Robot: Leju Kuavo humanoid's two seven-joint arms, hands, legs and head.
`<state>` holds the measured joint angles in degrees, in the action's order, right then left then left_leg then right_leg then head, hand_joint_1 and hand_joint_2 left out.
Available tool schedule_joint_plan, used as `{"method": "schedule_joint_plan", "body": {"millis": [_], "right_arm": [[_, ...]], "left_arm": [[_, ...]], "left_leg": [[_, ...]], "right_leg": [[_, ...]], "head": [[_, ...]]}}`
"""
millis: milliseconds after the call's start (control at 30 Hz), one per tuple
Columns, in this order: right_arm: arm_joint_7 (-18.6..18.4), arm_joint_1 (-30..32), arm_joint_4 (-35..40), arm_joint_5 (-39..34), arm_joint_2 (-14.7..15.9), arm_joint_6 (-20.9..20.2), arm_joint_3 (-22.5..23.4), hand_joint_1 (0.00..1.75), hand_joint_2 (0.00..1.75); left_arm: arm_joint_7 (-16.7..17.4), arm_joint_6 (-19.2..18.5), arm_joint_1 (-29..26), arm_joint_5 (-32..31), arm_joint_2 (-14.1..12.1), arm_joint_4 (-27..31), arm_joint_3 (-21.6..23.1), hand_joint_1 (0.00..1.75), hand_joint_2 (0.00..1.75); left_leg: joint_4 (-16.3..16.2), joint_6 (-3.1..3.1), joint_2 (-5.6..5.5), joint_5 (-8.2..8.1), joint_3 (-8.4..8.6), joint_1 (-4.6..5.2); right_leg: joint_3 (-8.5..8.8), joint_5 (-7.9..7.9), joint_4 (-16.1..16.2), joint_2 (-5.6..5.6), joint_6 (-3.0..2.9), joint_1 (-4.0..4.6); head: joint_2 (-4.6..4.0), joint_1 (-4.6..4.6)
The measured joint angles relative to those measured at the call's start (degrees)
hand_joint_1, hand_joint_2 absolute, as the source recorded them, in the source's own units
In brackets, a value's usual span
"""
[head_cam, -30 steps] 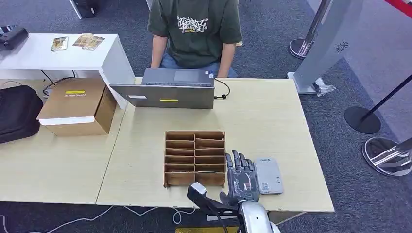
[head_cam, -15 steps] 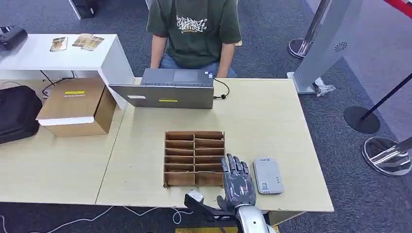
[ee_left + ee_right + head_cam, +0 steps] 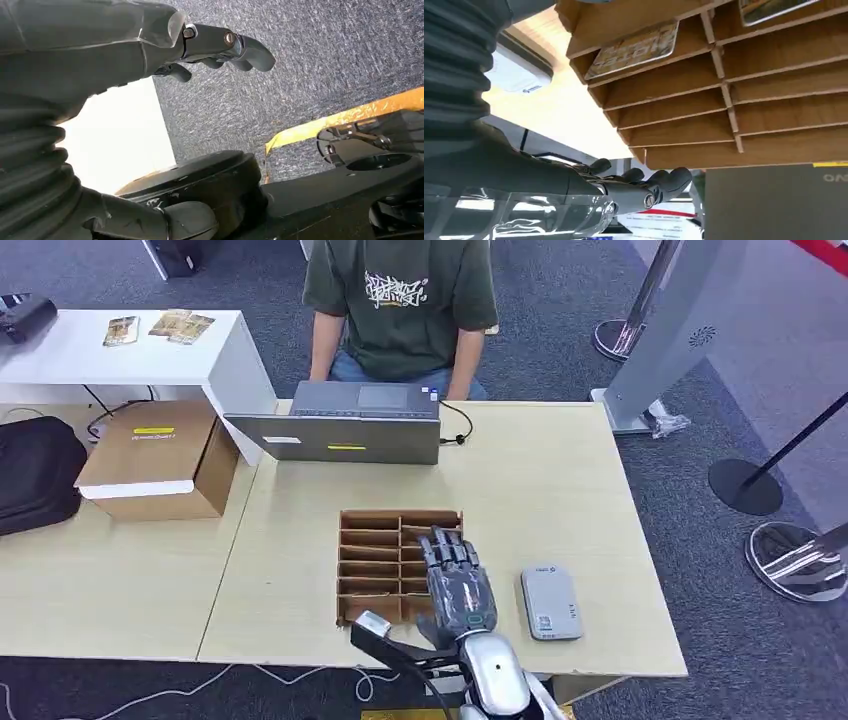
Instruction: Pass the card to the sensor for recognition and then transmit it.
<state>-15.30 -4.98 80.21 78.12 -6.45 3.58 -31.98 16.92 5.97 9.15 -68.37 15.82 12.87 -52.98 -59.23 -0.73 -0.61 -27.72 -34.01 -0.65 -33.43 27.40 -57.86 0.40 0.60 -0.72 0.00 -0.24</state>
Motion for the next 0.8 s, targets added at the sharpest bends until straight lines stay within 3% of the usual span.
{"method": "schedule_joint_plan", "body": {"millis": [467, 800], "right_arm": [[-0.39, -2.33, -5.81, -0.24, -1.81, 2.32, -1.22, 0.00, 1.75], [-3.00, -2.70, -7.12, 1.88, -1.86, 2.97, -0.61, 0.00, 1.75]], "left_arm": [[-0.52, 0.17, -0.23, 0.85, -0.02, 0.00, -0.09, 0.00, 1.75], [-0.48, 0.20, -0.24, 1.05, -0.02, 0.00, -0.17, 0.00, 1.75]], "left_leg": [[0.00, 0.00, -0.02, 0.00, 0.00, 0.00], [0.00, -0.01, -0.02, -0.01, 0.00, 0.00]], "right_leg": [[0.01, 0.01, 0.00, -0.02, -0.02, 0.00], [0.00, 0.01, 0.00, -0.02, -0.02, 0.00]], "head": [[0.00, 0.00], [-0.02, 0.00]]}}
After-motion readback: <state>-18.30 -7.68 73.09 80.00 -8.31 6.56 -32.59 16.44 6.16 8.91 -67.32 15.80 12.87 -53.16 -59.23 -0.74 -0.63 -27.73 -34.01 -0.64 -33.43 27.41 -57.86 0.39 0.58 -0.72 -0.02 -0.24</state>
